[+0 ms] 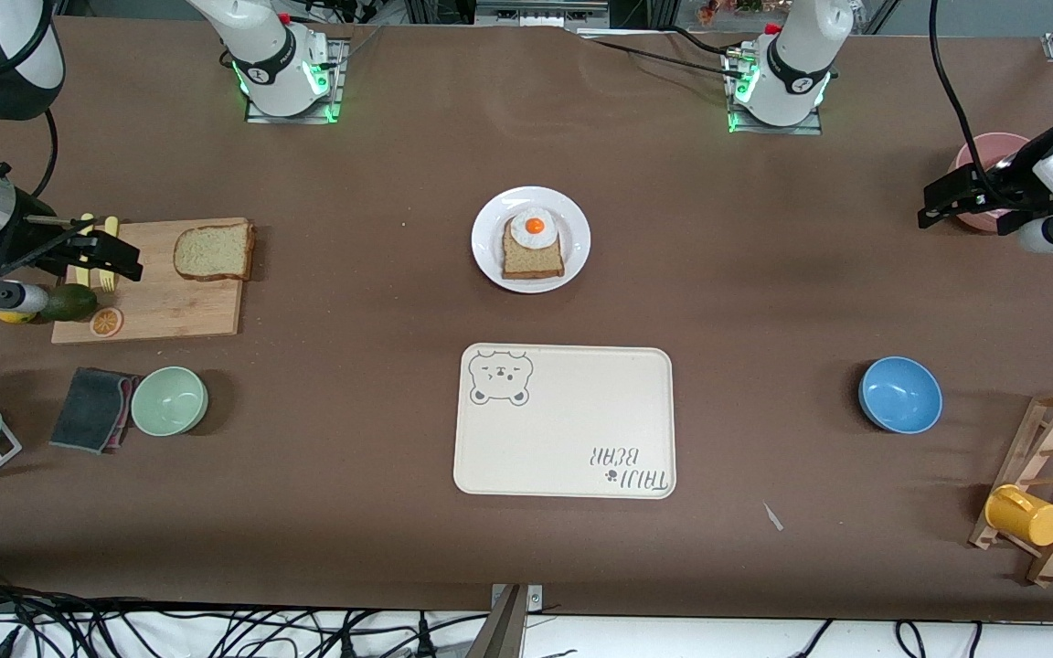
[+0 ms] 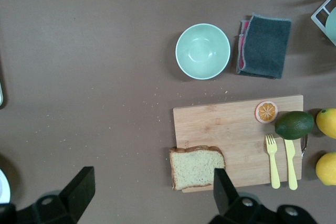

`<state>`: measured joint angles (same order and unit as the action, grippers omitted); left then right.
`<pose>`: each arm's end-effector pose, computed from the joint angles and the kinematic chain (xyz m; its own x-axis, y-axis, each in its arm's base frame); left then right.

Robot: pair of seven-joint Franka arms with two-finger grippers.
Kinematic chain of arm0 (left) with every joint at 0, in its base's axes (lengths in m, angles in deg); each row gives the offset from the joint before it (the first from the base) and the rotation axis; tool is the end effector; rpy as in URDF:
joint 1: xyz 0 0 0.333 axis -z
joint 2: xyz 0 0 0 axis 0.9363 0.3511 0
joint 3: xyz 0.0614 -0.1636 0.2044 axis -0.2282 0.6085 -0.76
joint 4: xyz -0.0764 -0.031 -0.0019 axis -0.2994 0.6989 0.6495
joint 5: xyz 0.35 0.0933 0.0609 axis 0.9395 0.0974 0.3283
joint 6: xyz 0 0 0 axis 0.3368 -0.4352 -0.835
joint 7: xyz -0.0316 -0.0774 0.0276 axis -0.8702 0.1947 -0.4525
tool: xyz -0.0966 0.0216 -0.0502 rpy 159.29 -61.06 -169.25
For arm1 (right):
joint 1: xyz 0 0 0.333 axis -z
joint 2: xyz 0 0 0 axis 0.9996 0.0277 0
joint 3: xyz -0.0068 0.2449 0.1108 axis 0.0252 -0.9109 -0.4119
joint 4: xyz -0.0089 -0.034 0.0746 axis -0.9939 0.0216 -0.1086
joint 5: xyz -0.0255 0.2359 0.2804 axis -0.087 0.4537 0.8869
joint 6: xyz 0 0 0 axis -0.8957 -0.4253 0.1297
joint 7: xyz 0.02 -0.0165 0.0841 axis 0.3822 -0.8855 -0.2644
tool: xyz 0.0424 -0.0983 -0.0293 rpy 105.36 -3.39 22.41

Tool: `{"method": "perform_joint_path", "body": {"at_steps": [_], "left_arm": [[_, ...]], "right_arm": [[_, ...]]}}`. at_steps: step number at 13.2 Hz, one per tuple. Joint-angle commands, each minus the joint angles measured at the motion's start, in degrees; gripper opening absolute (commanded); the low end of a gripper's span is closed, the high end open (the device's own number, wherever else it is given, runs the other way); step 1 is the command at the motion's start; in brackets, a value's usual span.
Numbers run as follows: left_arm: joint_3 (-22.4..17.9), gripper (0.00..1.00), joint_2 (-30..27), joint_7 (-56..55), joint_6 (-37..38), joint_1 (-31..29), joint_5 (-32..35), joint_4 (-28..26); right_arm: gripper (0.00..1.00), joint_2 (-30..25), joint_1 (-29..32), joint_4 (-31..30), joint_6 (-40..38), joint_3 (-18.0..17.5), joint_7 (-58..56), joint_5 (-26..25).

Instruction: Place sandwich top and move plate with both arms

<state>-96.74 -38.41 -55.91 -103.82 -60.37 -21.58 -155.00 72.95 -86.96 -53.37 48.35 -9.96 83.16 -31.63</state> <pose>0.5278 -0.0102 0.5559 0.9936 -0.0526 -0.0999 -0.0478 -0.9976 0.0494 0.5644 0.0119 0.4974 0.9977 -0.0446 -0.0502 -0.0433 -0.9987 0.0269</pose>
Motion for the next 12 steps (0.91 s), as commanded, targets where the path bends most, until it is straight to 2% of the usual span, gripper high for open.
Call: {"method": "perform_joint_path", "body": {"at_steps": [1,6,10,12], "left_arm": [[0.0,1.0,0.4,-0.6,1.6,-0.5,-1.4,1.3],[0.0,1.0,0.4,-0.6,2.1,-0.7,-1.4,1.3],[0.4,1.0,0.3,-0.9,2.2,-0.3,-1.4,1.4],[0.5,1.0,0.3,-1.9,2.2,-0.2,-1.4,1.4]], "right_arm": [[1.0,-0.1,-0.4,0.7,0.4,0.2,-0.5,-0.2],[1.0,-0.5,-0.1,-0.1,1.1,0.2,-1.5,-0.1],[1.0,-1.6,0.5,-1.5,1.2,0.3,-1.8,3.3],[1.0,-1.9,0.5,-1.7,1.2,0.1,-1.7,3.1]]}}
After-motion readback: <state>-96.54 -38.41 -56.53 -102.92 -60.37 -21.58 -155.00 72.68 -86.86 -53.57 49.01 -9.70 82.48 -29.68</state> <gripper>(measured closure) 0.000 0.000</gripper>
